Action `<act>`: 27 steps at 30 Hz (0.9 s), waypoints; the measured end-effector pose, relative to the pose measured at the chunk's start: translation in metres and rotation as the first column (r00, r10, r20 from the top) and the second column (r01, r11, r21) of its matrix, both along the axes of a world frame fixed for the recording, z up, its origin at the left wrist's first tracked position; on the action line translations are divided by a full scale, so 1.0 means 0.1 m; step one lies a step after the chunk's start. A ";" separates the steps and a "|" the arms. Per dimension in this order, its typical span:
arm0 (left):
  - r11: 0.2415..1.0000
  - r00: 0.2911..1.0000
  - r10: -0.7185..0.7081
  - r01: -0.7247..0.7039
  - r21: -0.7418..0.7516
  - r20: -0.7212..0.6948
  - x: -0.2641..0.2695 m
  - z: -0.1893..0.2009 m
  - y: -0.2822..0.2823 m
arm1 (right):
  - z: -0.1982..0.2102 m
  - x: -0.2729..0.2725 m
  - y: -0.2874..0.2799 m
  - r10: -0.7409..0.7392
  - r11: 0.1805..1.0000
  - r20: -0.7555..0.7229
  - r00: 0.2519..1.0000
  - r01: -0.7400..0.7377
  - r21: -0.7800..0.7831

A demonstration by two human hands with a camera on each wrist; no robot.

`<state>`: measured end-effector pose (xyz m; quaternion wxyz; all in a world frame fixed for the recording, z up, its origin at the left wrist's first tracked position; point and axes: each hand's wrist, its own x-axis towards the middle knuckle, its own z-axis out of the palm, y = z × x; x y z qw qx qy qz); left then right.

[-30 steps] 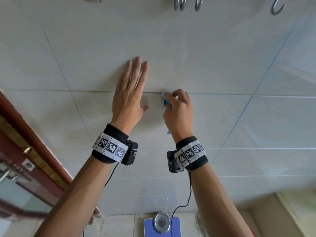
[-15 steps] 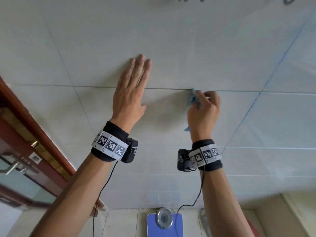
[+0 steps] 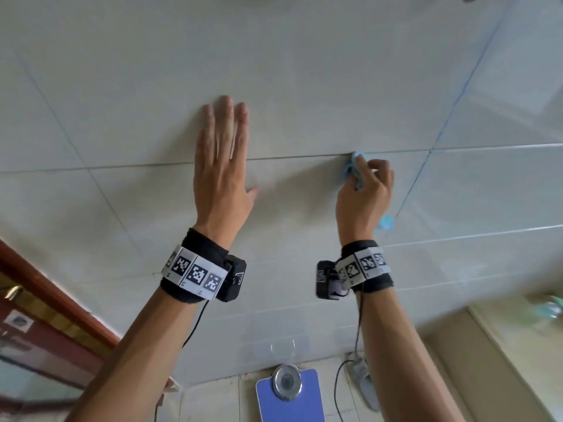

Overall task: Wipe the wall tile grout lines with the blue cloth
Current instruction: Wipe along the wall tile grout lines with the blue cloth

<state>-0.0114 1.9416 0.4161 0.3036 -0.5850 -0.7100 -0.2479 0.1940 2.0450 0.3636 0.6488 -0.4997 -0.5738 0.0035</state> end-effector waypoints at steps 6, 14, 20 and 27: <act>0.995 0.996 -0.084 0.085 0.043 -0.024 0.20 -0.04 0.13 | -0.06 -0.06 -0.12 0.096 0.994 0.235 0.967 -0.107 0.036; 0.995 0.994 -0.098 0.099 0.030 -0.047 0.54 0.02 0.37 | -0.09 0.20 0.14 0.024 0.999 0.077 0.997 -0.028 0.043; 0.990 0.986 -0.137 0.140 0.028 -0.091 1.03 0.14 0.59 | -0.03 0.94 0.49 -0.022 0.997 0.132 0.991 0.011 0.081; 0.993 0.990 -0.115 0.116 0.005 -0.088 1.39 0.08 0.79 | -0.06 0.95 0.46 0.061 0.990 0.241 0.969 -0.089 0.108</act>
